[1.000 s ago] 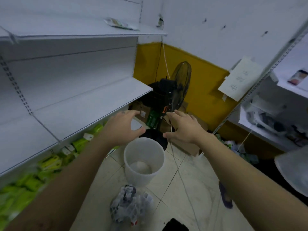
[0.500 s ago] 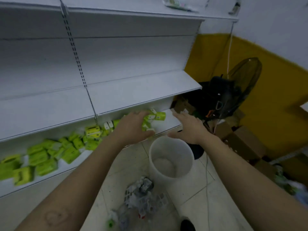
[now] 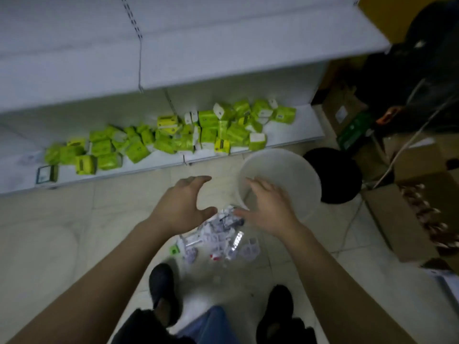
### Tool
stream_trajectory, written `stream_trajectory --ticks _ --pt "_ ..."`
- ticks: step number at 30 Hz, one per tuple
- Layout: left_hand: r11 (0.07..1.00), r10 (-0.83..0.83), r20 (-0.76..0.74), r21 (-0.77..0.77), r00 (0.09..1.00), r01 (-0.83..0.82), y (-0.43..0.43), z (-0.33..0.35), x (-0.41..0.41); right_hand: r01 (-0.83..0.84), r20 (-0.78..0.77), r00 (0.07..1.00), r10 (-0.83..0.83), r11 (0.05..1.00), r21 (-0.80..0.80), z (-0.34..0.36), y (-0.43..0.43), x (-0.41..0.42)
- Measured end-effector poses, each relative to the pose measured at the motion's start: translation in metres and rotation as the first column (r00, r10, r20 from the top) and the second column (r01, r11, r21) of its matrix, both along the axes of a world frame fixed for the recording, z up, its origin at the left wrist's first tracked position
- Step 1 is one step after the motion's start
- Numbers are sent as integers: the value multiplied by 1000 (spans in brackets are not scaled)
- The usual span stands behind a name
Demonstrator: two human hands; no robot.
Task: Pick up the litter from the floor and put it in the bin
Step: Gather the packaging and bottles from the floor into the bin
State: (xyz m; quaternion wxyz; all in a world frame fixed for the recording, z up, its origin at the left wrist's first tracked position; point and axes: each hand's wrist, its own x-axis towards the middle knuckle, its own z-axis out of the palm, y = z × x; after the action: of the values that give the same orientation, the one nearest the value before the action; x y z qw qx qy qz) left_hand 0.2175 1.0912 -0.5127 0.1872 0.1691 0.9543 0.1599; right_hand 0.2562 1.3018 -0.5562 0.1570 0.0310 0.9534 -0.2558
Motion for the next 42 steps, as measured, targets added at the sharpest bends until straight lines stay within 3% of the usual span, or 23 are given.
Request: stream_trajectory --ticks 3,7,15,26,31,36,42 --pt "999 -36 43 4 998 36 -2 -73 -1 22 42 999 -19 998 -60 -73 -16 3" --pt "997 -62 -5 36 998 62 -19 -179 -21 62 16 998 -61 992 -110 -171 -39 -8" --pt "994 -101 -30 39 994 103 -71 -338 -8 49 -53 997 -51 998 -46 -319 -100 0" --pt "985 -161 -122 38 979 166 -111 -298 132 82 -93 993 -71 989 121 -259 -137 138" --pt "989 -150 -164 -31 975 147 -121 -264 160 103 -96 991 -94 990 94 -233 -137 173" --pt "983 -135 -86 -136 987 122 -120 -279 160 160 -68 985 -158 987 24 -253 -123 190" --pt "980 -140 26 -143 990 142 -92 -333 138 173 119 978 -168 985 -29 -306 -109 162"
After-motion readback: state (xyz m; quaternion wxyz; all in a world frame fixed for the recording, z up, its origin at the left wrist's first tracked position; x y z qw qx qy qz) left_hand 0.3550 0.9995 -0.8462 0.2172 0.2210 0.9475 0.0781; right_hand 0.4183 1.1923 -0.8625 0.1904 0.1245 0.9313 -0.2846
